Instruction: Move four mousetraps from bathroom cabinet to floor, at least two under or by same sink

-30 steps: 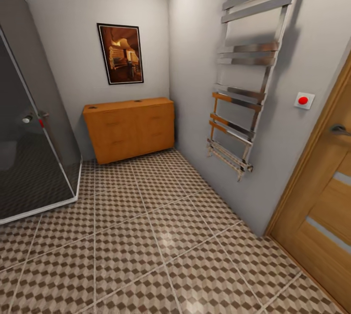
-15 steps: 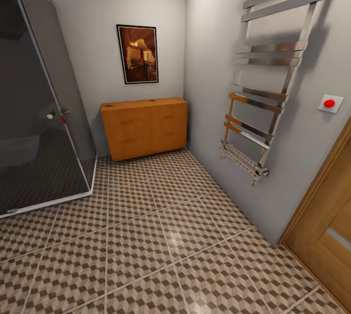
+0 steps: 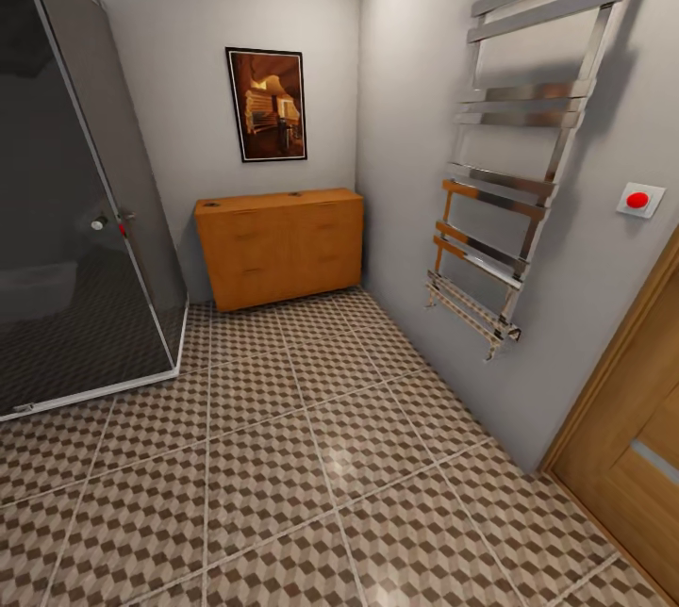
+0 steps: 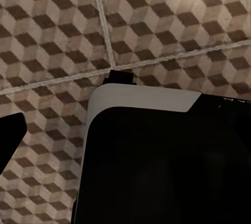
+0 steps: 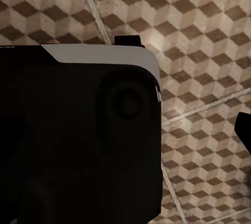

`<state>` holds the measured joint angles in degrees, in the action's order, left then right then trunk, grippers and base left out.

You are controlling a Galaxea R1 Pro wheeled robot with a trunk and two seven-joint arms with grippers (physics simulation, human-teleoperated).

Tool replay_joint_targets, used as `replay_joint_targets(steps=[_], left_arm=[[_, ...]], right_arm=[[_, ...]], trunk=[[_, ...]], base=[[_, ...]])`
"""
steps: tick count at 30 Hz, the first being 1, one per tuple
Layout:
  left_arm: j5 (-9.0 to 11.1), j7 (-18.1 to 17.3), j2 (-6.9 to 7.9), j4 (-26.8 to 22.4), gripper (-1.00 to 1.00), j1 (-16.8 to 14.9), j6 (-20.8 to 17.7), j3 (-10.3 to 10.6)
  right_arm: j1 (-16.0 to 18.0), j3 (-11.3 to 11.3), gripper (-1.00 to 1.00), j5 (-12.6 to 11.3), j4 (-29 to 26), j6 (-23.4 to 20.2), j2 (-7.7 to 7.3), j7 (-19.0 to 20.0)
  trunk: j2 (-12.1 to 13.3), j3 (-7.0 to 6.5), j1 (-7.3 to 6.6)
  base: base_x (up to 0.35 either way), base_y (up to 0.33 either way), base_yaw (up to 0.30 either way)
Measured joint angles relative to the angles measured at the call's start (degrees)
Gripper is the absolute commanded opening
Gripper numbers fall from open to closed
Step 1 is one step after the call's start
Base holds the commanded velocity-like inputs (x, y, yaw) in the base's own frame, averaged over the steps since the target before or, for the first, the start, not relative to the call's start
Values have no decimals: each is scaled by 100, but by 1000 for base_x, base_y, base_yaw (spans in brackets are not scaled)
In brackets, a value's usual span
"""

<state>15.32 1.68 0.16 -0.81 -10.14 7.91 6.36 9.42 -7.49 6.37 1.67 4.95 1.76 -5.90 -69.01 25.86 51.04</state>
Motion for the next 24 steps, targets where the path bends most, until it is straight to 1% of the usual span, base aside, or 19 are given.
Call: replay_joint_targets(steps=[4, 8, 18, 24], left_arm=[[-17, -16, -7, -4, 100, -1, -7, 8], [-47, -5, -17, -7, 100, -2, -30, 30], [-36, 17, 7, -8, 100, 1, -153, 48], [-47, 19, -3, -9, 100, 3, -187, 52]], right_arm=[[0, -1, 100, 0, 0, -3, 0, 0], [0, -1, 100, -1, 0, -6, 0, 0], [0, 5, 100, 10, 0, -23, 1, 0], [0, 6, 100, 18, 0, -15, 0, 0]], trunk=[[0, 0, 0], [0, 0, -2], [-1, 0, -3], [-1, 0, -3]], base=[[32, 0, 1], [176, 0, 1], [284, 0, 0], [314, 0, 7]])
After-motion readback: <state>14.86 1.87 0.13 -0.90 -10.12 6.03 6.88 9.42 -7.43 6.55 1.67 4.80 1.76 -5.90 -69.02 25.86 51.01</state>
